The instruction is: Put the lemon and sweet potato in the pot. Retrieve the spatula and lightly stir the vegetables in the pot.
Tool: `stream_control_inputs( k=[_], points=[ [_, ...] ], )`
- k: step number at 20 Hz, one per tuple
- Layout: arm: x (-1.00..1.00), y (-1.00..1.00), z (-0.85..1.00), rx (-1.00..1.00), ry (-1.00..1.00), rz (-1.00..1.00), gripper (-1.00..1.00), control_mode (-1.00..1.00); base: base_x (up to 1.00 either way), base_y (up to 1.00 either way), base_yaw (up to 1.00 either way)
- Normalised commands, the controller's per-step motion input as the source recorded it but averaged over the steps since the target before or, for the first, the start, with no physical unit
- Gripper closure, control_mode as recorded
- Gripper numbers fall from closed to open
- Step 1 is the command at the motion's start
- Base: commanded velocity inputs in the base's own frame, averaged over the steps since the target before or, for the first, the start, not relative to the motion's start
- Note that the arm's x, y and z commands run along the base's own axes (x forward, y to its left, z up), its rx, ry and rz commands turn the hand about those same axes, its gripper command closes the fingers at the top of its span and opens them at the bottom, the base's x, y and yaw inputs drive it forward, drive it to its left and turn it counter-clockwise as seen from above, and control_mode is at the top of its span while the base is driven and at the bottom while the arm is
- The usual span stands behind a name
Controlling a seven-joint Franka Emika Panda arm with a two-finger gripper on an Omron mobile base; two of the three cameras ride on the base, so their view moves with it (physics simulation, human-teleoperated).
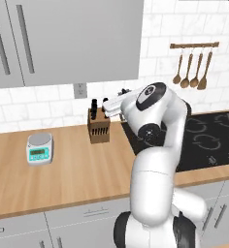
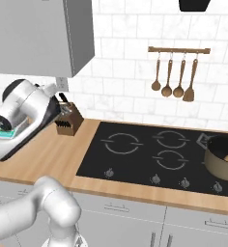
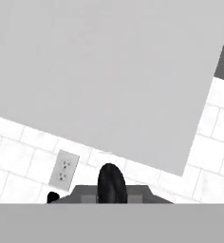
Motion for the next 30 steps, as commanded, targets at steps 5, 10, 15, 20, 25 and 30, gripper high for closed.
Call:
stream_control_inputs(
  k=[5,10,15,20,25,30],
  points=[
    [-0.59,-0.22,1.0,0.5,0.26,-0.17,1.0,-1.0,0.0,0.0,0.0],
    [-0.85,-0.2,1.0,0.45,0.2,-0.18,1.0,-1.0,0.0,0.0,0.0],
    [-0.35,0.0,1.0,0.27,0.02,-0.07,1.0,-1.0,0.0,0.0,0.0],
    [-0.15,0.0,1.0,0.14,-0.16,0.0,1.0,-1.0,0.0,0.0,0.0],
    [-0.41,-0.15,1.0,0.09,-0.33,0.0,1.0,-1.0,0.0,0.0,0.0],
    [-0.53,-0.37,1.0,0.1,-0.21,-0.02,1.0,-1.0,0.0,0.0,0.0]
  ],
)
